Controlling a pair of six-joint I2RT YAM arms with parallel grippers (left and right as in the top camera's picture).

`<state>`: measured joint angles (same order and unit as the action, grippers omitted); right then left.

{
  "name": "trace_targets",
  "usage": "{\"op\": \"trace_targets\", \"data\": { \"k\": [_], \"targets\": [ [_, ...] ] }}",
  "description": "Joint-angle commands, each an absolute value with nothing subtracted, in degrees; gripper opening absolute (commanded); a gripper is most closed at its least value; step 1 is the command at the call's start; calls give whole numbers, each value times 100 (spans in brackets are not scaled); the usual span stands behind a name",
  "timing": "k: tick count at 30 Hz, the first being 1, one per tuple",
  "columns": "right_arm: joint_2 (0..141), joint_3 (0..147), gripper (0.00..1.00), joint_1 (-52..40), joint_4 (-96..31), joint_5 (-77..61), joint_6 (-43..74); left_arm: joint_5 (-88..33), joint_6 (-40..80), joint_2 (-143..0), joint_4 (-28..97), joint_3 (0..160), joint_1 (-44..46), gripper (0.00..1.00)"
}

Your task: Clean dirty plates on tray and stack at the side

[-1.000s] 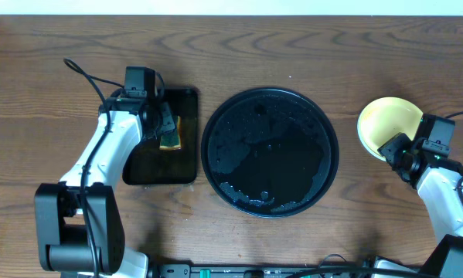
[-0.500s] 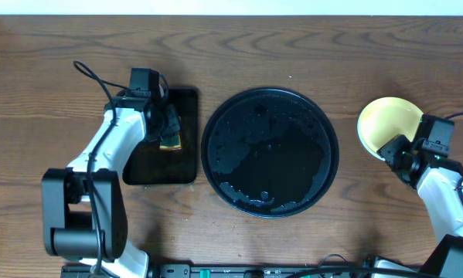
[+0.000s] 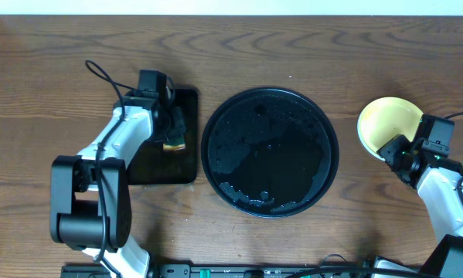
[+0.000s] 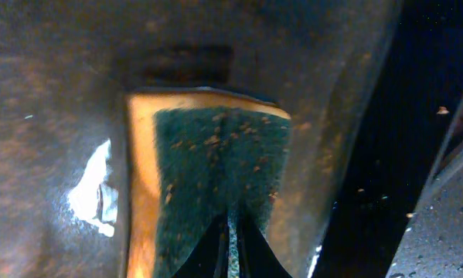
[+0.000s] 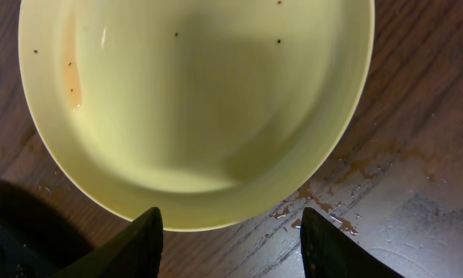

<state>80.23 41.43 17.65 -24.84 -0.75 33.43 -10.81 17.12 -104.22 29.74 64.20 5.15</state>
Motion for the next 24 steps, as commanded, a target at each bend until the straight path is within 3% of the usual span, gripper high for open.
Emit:
{"op": "trace_targets", "data": {
  "k": [1,14,19,22,24],
  "targets": [
    [7983,4128,55,1717,-2504,-224,3201,-1087,1616,-10766,2893,6357,650,8],
    [7968,4132,56,1717,-2510,-515,2696,-937,1435,-10357,3015,6361,639,14],
    [7706,4176,58,1691,-2506,-766,2056,-593,1400,-9598,3369,6361,639,33],
    [7459,4241,60,1542,-2508,-829,1634,-543,1400,-9159,3605,6361,639,56],
    [7279,4294,62,1361,-2510,-897,1247,-454,1400,-8858,3771,6361,639,65]
  ]
}}
